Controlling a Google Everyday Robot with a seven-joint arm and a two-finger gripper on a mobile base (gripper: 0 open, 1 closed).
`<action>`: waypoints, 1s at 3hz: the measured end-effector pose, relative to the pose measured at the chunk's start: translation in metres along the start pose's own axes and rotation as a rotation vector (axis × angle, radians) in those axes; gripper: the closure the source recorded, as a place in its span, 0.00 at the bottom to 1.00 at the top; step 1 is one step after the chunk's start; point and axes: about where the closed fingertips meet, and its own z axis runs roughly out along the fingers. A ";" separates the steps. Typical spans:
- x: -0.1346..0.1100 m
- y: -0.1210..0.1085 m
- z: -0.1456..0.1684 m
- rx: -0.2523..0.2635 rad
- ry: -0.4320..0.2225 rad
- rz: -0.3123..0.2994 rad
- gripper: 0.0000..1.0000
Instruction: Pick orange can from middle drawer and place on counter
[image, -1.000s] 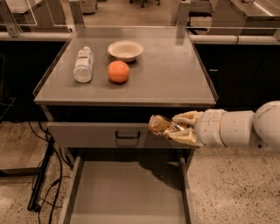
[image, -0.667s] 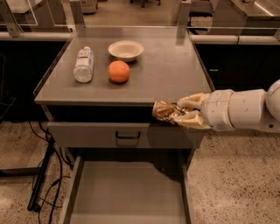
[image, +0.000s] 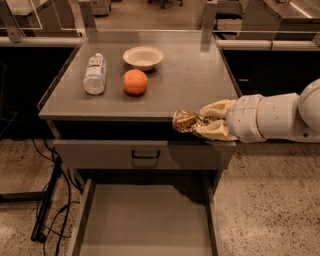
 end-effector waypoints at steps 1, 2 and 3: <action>-0.022 -0.022 -0.006 0.035 0.013 -0.071 1.00; -0.047 -0.051 -0.021 0.085 0.013 -0.131 1.00; -0.068 -0.084 -0.019 0.135 -0.022 -0.173 1.00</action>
Offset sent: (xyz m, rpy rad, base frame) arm 0.0400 0.0040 0.1144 -0.1076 -0.2233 0.0057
